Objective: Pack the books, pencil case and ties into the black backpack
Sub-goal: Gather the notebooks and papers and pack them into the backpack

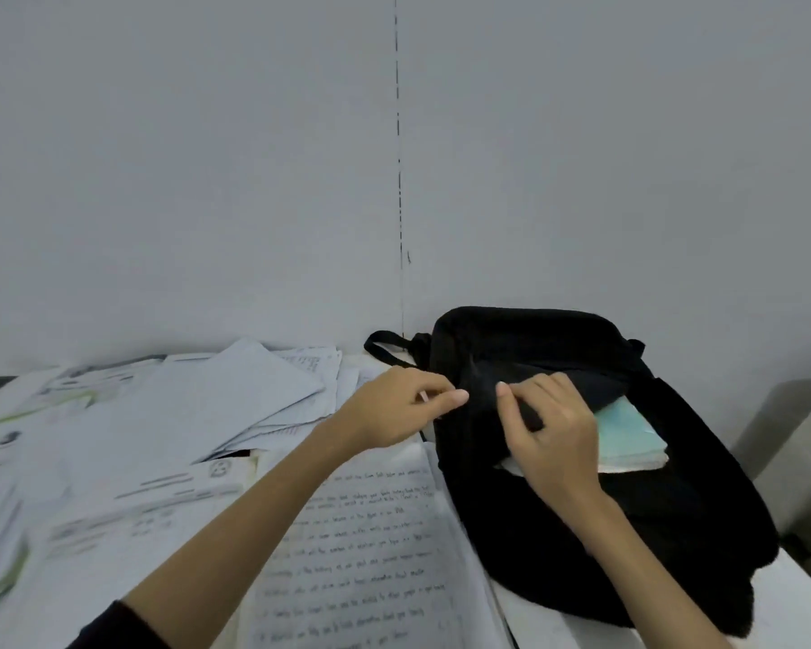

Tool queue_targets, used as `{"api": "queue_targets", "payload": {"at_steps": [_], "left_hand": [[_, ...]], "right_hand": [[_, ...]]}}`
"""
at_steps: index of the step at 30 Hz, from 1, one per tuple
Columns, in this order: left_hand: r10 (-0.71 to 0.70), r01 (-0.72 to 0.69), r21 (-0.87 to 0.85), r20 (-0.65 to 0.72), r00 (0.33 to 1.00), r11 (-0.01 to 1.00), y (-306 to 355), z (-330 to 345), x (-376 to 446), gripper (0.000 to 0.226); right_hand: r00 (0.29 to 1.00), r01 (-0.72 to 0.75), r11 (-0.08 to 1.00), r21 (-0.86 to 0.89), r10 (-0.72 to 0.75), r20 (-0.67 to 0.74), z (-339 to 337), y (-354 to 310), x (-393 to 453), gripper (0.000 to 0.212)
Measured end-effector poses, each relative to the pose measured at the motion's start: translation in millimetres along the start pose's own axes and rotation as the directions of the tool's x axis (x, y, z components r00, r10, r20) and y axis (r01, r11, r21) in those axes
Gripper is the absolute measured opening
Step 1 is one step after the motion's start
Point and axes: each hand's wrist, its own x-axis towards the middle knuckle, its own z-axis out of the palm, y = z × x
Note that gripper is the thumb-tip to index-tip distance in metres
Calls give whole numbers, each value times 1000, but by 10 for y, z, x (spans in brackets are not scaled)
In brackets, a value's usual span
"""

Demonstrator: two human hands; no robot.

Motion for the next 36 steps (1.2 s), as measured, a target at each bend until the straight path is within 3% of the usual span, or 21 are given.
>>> {"api": "queue_targets", "payload": {"at_steps": [4,7,10,13,14,16,20,21,24,26,29,33,36], "left_hand": [[-160,160,-7,-60,985,987,-654,-332,-610,19],[-313,319,68,-86,946,945,-1268,-656,-1127,16],[-478,474,191,-24,878,860,-1722,-928,-1566,30],[-534,524,221,-20,845,822,-1972,-1089,-1858,34],[-533,520,233,-8,846,821,-2011,-1120,-1912,34],[-536,511,256,33,844,821,-2065,-1190,-1983,32],[-456,449,86,104,884,889,-2146,-1321,-2019,20],[-421,420,32,115,900,907,-2150,-1351,-2014,19],[-339,340,8,102,935,940,-2136,-1466,-1971,16],[-328,326,33,46,944,945,-2110,-1605,-1911,13],[-330,340,87,-106,938,937,-2094,-1879,-1812,13],[-307,395,300,-300,903,868,-2134,-2279,-1710,23],[-374,483,303,-352,858,822,-2352,-2526,-1775,28]], "right_hand": [[993,47,990,136,-61,100,444,-604,-121,30],[918,-21,990,138,-35,394,822,-1054,-249,30],[669,-127,988,90,19,743,1209,-1355,-308,25],[347,-41,998,-43,55,936,1521,-1463,-263,44],[274,-14,997,-82,83,958,1577,-1466,-234,47],[198,-82,989,-120,134,971,1634,-1483,-188,45],[158,-261,954,-149,194,968,1616,-1511,-85,21],[149,-252,955,-158,199,969,1618,-1519,-61,12],[151,-142,974,-177,198,968,1619,-1577,65,14],[186,-144,974,-177,203,961,1574,-1622,202,20],[283,-268,952,-145,222,933,1534,-1760,442,29],[406,-328,942,-63,201,891,1748,-1972,674,28],[432,-381,924,-30,207,878,2042,-2016,733,21]]}}
